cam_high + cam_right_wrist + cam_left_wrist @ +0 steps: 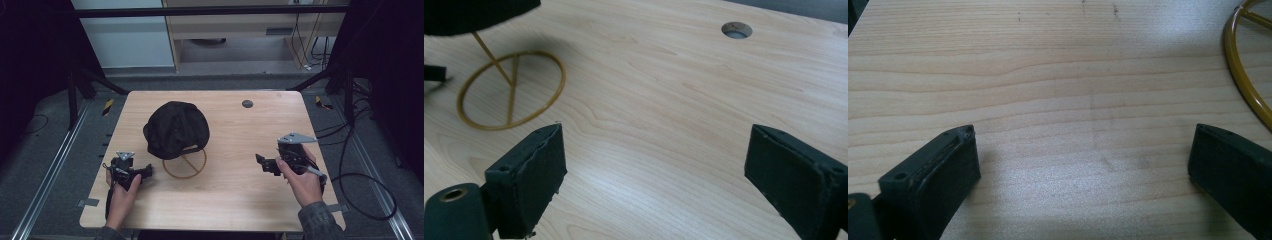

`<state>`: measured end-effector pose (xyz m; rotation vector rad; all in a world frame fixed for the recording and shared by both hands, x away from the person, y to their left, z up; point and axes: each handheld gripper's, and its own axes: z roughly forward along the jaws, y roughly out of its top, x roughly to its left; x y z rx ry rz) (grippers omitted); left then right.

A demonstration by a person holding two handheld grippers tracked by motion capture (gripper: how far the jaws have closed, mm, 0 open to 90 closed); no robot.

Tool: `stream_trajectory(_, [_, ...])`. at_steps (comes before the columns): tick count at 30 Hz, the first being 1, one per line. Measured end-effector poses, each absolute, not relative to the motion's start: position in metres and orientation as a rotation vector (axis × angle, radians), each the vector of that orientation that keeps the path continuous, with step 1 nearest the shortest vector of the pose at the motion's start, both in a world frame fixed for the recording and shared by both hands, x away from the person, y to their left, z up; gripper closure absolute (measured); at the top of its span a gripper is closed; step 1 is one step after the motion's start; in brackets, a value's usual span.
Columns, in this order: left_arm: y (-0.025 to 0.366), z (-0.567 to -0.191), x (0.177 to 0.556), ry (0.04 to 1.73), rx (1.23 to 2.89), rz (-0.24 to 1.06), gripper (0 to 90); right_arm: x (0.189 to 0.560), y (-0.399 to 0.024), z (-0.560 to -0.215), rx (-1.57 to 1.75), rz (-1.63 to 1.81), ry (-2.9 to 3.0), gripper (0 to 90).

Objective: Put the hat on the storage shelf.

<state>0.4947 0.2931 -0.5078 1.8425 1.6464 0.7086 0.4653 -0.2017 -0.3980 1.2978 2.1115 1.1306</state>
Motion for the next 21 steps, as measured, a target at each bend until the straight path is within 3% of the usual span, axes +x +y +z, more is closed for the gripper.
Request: stream_trajectory(21, [0.293, -0.508, 0.495, 1.647, 1.843, 0.708, 0.0, 0.461, -0.179, -0.468, 1.295, 1.047, 2.207, 10.5])
